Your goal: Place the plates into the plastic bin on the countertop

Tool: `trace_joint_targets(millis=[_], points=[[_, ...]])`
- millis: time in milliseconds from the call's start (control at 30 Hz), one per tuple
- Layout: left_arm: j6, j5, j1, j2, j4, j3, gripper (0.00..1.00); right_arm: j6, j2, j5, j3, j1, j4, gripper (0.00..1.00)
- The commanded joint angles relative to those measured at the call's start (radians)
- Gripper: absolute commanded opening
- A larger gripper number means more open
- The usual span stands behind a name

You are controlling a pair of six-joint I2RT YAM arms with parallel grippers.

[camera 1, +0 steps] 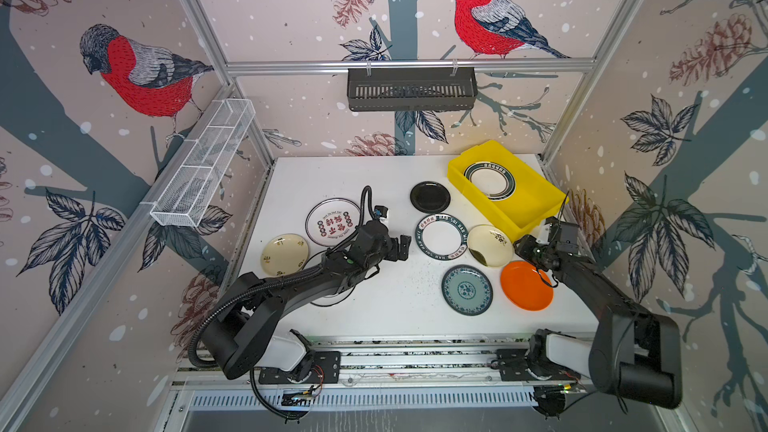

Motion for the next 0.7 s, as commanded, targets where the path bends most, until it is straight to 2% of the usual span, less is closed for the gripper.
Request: trace_joint_targets(millis=[0, 200, 667], points=[[0.013, -0.005, -0.001, -0.008, 0.033, 0.0, 0.98, -0.008, 0.011, -0.031, -0.012, 0.0, 0.045, 0.42], [0.014, -0.008, -0.001, -0.019, 0.031, 0.0, 0.98, -0.019, 0.076, -0.029, -0.007, 0.0, 0.047, 0.37], [0.027, -0.024, -0.001, -0.029, 0.017, 0.001, 0.98, -0.027, 0.165, -0.039, 0.013, 0.025, 0.115, 0.36]])
